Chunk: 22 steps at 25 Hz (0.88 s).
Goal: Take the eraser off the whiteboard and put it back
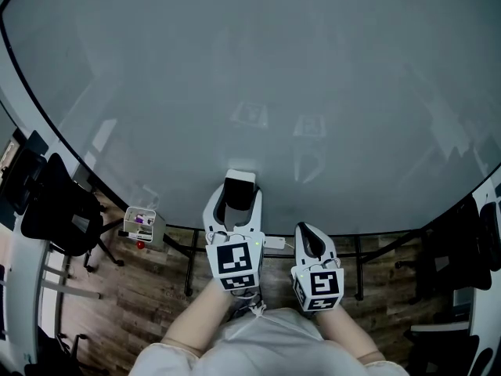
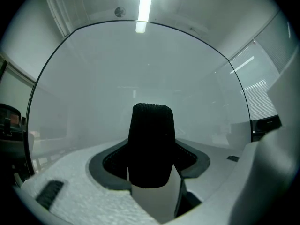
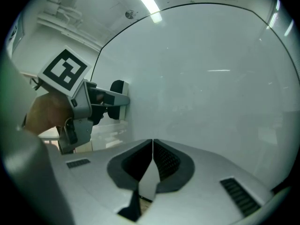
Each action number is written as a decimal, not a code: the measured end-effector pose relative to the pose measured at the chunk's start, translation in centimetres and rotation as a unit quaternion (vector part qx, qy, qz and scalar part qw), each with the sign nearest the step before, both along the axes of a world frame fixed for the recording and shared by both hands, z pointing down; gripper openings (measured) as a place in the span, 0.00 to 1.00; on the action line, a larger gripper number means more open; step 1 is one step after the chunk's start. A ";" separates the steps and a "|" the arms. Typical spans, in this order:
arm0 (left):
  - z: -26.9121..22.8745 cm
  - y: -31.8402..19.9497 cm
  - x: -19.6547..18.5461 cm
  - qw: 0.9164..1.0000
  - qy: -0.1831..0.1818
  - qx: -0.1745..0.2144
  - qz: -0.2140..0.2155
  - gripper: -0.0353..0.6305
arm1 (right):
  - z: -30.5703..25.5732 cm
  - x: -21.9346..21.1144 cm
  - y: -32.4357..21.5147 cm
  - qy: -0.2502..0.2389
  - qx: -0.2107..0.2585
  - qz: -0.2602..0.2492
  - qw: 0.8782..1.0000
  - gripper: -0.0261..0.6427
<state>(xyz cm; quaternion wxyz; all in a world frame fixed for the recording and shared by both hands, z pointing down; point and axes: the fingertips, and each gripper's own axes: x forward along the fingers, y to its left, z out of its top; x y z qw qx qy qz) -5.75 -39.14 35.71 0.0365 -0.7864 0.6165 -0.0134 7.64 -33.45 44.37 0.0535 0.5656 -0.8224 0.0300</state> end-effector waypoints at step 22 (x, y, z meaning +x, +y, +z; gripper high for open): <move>-1.0 1.7 0.3 1.000 -0.014 0.026 0.008 0.51 | 0.0 -0.3 0.7 -0.009 -0.003 -0.007 1.000 0.08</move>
